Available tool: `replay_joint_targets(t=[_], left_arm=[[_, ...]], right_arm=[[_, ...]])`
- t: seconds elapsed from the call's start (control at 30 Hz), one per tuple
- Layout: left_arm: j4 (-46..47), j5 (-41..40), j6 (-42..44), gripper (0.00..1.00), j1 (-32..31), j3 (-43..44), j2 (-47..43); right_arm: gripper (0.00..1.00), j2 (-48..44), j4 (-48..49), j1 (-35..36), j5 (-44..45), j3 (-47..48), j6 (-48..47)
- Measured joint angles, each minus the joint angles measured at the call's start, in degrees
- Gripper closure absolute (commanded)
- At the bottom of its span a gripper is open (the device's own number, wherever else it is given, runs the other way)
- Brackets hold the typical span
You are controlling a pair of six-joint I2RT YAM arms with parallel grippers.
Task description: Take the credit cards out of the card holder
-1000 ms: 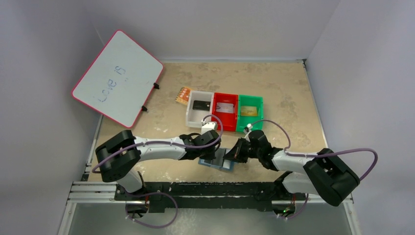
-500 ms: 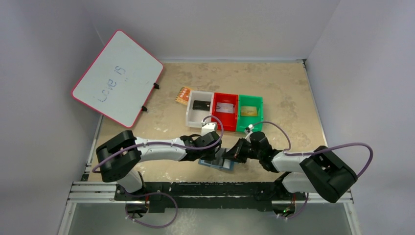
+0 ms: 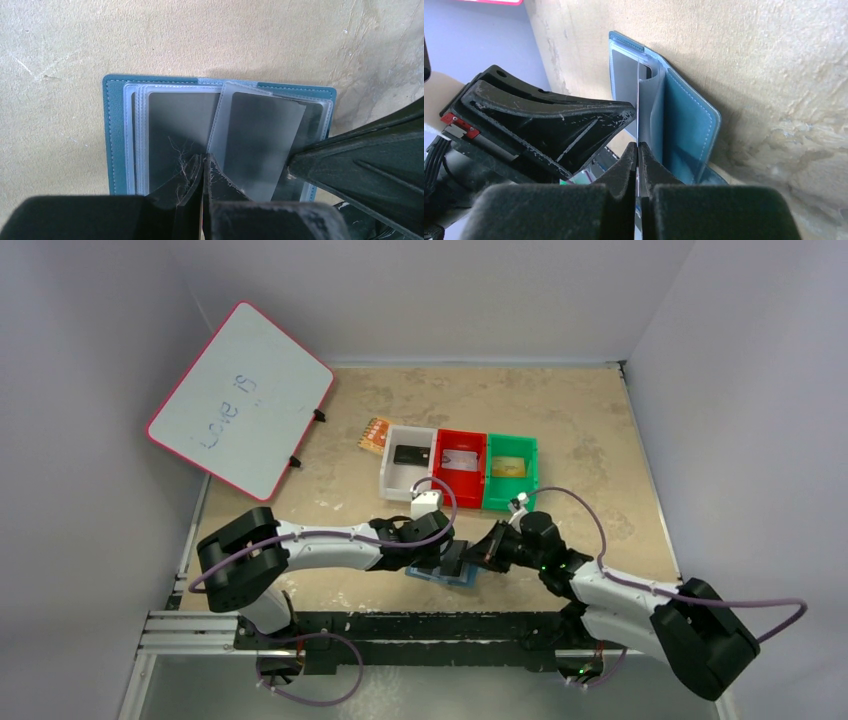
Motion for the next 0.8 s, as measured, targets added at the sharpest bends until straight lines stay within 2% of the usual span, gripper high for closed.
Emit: replay_joint_targets(t=[0.1, 0.23, 0.4, 0.6, 0.67, 0.8], left_arm=[[-0.02, -0.15, -0.28, 1.00, -0.02, 0.02, 0.00], [0.28, -0.17, -0.20, 0.85, -0.11, -0.13, -0.33], [-0.42, -0.26, 0.07, 0.76, -0.11, -2.38, -3.96], [-3.13, -1.90, 0.22, 0.63, -0.09, -2.60, -7.67], [-3.56, -2.36, 0.22, 0.56, -0.09, -2.60, -8.37], [-4.87, -3.76, 0.22, 0.37, -0.09, -2.58, -10.38]], right_arm=[[1.00, -3.52, -4.04, -0.17, 0.76, -0.02, -0.24], [1.00, -8.31, -10.38, -0.26, 2.47, 0.11, -0.68], [1.00, -14.21, -19.30, -0.26, 5.14, 3.26, -2.86], [1.00, -14.95, -25.70, -0.31, 8.02, 9.55, -6.47], [1.00, -14.99, -27.43, -0.31, 8.74, 10.80, -7.52], [1.00, -16.55, -29.70, -0.31, 9.62, 11.69, -10.16]])
